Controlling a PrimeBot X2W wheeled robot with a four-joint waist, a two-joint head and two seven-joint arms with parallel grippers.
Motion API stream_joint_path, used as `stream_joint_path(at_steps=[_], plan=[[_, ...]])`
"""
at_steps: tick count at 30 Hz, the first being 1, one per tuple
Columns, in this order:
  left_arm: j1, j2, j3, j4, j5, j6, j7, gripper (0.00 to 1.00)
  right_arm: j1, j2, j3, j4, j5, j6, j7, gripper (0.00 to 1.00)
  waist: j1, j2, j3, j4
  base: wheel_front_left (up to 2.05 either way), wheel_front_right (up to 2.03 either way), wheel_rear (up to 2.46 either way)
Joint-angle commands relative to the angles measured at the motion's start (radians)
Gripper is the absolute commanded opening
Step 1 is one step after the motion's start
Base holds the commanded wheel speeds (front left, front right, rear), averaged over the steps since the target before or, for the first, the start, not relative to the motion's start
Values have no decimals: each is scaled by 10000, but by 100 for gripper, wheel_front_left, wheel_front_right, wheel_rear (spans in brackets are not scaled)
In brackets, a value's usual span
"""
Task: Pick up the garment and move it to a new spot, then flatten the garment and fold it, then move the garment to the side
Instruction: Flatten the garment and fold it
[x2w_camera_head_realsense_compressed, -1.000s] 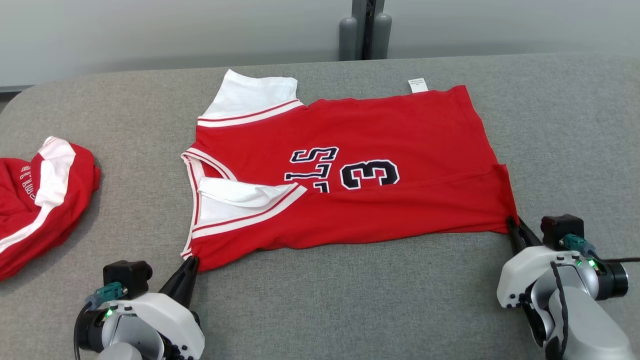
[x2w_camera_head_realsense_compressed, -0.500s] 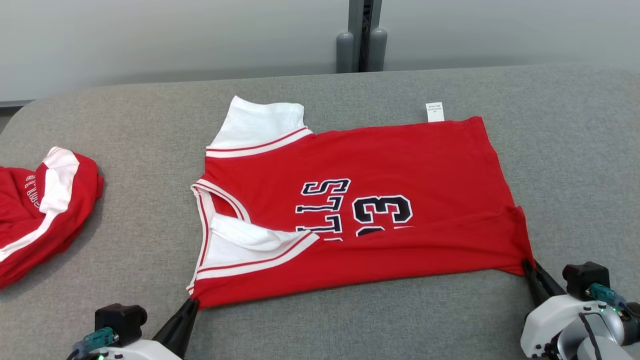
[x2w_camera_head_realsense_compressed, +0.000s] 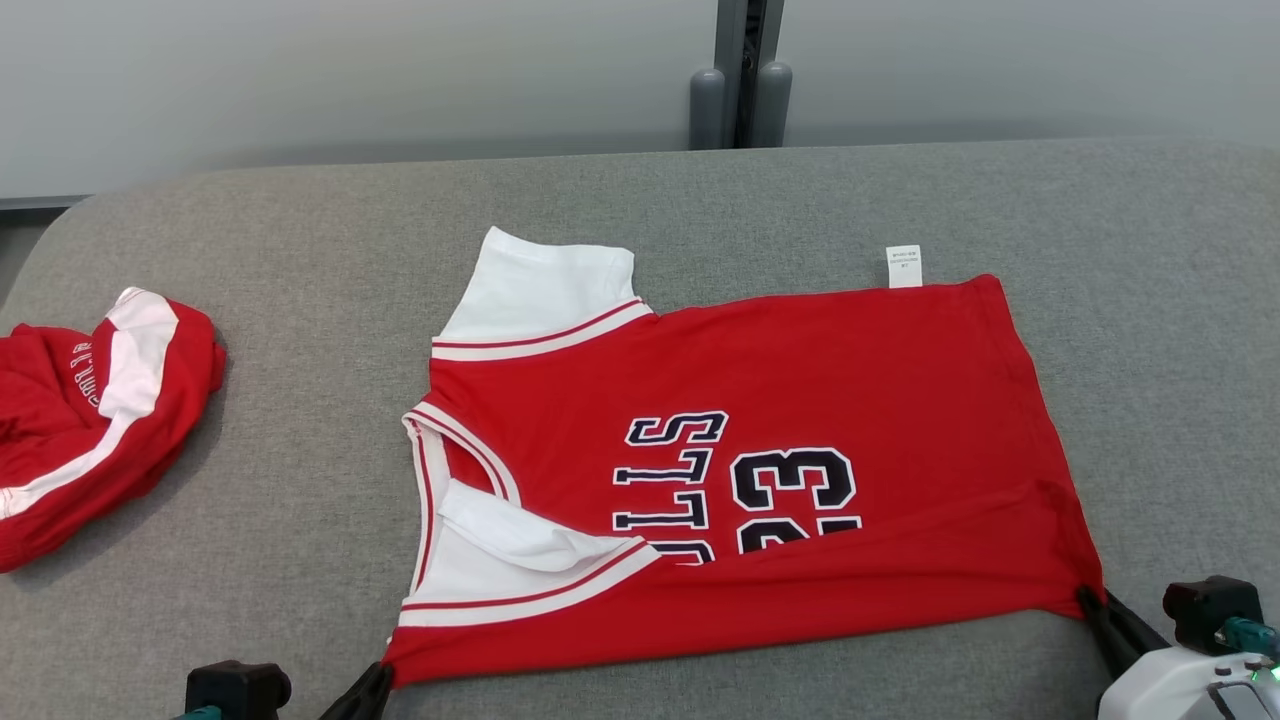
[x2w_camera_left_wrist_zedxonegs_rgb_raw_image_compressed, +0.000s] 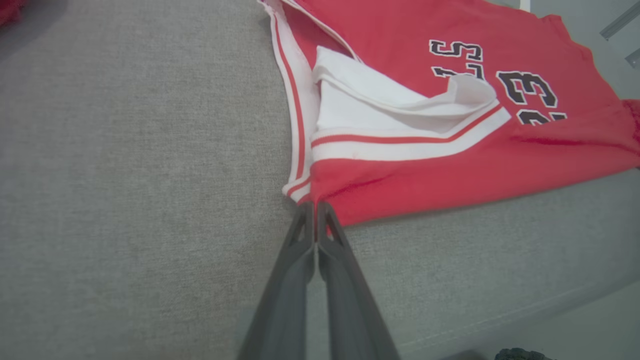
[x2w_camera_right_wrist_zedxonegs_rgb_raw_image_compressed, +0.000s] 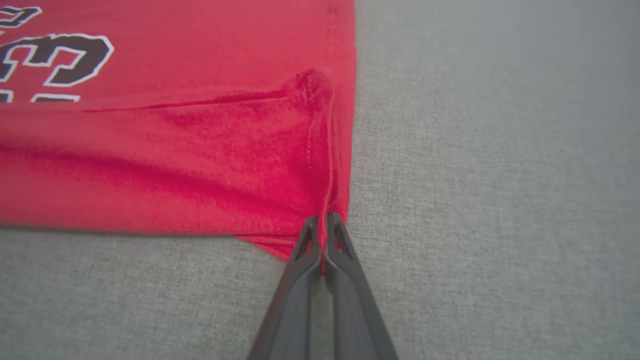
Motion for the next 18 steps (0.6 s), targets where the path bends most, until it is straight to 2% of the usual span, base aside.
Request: stream_joint_path(at_steps=[1, 5, 6, 7, 8, 9, 10, 15, 18], plan=[[8, 97, 80, 163, -20, 0, -63, 0, 252, -3, -97, -159, 80, -8, 240, 0, 0, 0, 28, -10, 0, 0, 0], [-245, -41, 34, 552, 16, -191, -248, 0, 528, 196, -79, -621, 1, -4, 950, 0, 0, 0, 47, -35, 0, 0, 0], [-302, -78, 22, 669, 36, -216, -288, 1, 587, 228, -111, -749, -24, -4, 1080, 16, 0, 0, 49, -44, 0, 0, 0], [-335, -132, 29, 763, 24, -222, -344, 22, 653, 248, -175, -855, -53, -4, 1186, 42, 0, 0, 51, -53, 0, 0, 0], [-359, -167, 30, 859, 17, -233, -383, 28, 677, 264, -302, -936, -144, -4, 1195, 100, 0, 0, 52, -67, 0, 0, 0], [-399, -203, 39, 950, 8, -225, -453, 86, 665, 283, -460, -1047, -273, -5, 1162, 100, 0, 0, 50, -85, 0, 0, 0], [-445, -276, 88, 991, -32, -203, -547, 100, 654, 314, -636, -1161, -397, -5, 1109, 100, 0, 0, 46, -103, 0, 0, 0], [-543, -481, 364, 1055, -34, 20, -1004, 100, 501, 564, -1512, -1532, -1283, -5, 594, 100, 0, 0, -23, -203, 0, 0, 0], [-720, -575, 662, 977, 7, 178, -1467, 100, 267, 937, -1912, -1733, -1894, -5, 146, 100, 0, 0, -101, -255, 0, 0, 0]])
